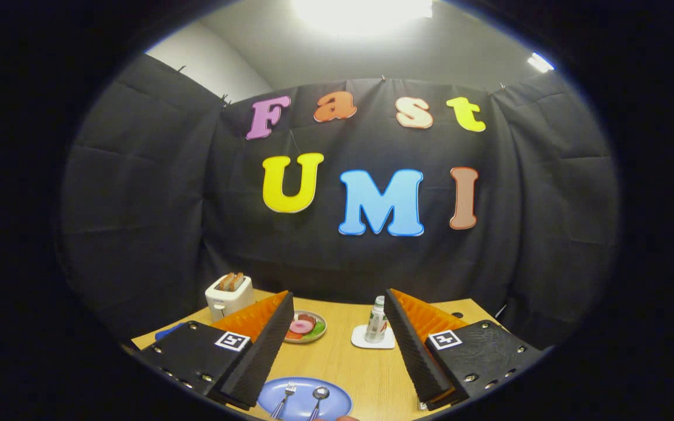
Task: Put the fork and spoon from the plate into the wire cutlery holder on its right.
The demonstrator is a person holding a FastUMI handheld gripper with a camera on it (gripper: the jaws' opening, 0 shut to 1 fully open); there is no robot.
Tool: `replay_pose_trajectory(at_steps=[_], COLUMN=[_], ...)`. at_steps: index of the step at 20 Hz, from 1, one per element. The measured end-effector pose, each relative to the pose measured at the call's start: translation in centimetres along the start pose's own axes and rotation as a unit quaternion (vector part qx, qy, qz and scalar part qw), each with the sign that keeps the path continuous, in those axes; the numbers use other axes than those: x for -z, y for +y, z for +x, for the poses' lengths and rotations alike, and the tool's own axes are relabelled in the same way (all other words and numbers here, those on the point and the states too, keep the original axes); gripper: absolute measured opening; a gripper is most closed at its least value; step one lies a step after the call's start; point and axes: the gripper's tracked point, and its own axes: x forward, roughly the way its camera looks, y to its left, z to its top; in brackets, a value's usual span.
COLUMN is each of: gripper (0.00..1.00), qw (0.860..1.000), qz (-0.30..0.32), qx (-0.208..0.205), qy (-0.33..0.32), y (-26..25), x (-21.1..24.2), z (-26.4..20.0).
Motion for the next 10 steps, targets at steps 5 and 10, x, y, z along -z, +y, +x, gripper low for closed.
replay_pose_trajectory(at_steps=[5, 10], gripper=[0.95, 0.95], qw=[0.994, 0.969], qz=[0.002, 0.007], qx=[-0.024, -0.049], qy=[0.11, 0.243], y=[1.7, 3.3], x=[6.1, 14.1], z=[0.2, 0.3])
